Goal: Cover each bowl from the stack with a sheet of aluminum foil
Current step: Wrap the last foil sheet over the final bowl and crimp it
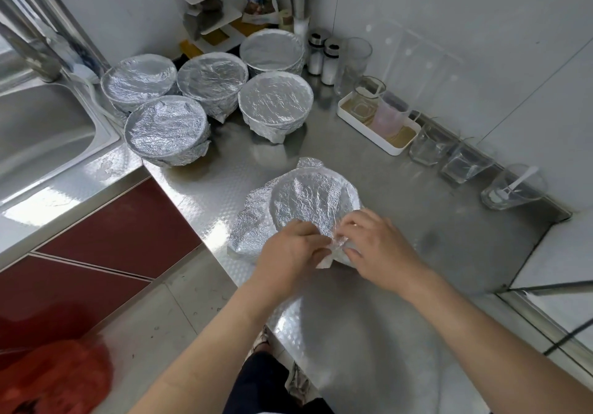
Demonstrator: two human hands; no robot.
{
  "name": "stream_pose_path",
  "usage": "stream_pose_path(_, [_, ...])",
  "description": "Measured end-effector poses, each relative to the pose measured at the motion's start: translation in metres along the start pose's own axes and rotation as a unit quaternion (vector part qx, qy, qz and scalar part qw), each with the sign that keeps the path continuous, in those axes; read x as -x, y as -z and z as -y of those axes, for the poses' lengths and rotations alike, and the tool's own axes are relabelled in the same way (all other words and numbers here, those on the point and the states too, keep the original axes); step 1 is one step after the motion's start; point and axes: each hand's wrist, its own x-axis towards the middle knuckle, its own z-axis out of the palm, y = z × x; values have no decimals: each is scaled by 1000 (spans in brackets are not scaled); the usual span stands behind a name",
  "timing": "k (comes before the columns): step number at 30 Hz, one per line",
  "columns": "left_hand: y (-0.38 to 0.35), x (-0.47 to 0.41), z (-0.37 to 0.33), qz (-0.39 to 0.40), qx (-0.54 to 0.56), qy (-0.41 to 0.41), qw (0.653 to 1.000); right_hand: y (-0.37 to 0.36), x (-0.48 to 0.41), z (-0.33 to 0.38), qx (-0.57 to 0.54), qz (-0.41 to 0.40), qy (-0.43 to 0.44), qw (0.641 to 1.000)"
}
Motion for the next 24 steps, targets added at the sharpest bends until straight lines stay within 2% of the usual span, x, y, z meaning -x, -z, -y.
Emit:
stream_pose_path(2, [9, 4, 7, -20, 1, 10, 1000, 3, 2, 3, -32, -6, -21, 999])
stream_pose_path(6, [17, 11, 19, -18, -23, -1, 1000, -10, 2, 16, -35, -1, 7, 999])
stream_pose_path(11, [16, 12, 20, 0, -34, -24, 999, -23, 1, 23, 5, -22, 32, 999])
stream_pose_path(20, [1, 9, 16, -29, -92, -75, 993, -30, -5, 19, 71, -37, 83, 993])
stream_pose_path(24, [-13, 8, 5, -31, -119, -58, 991, -21, -3, 9, 71, -38, 122, 989])
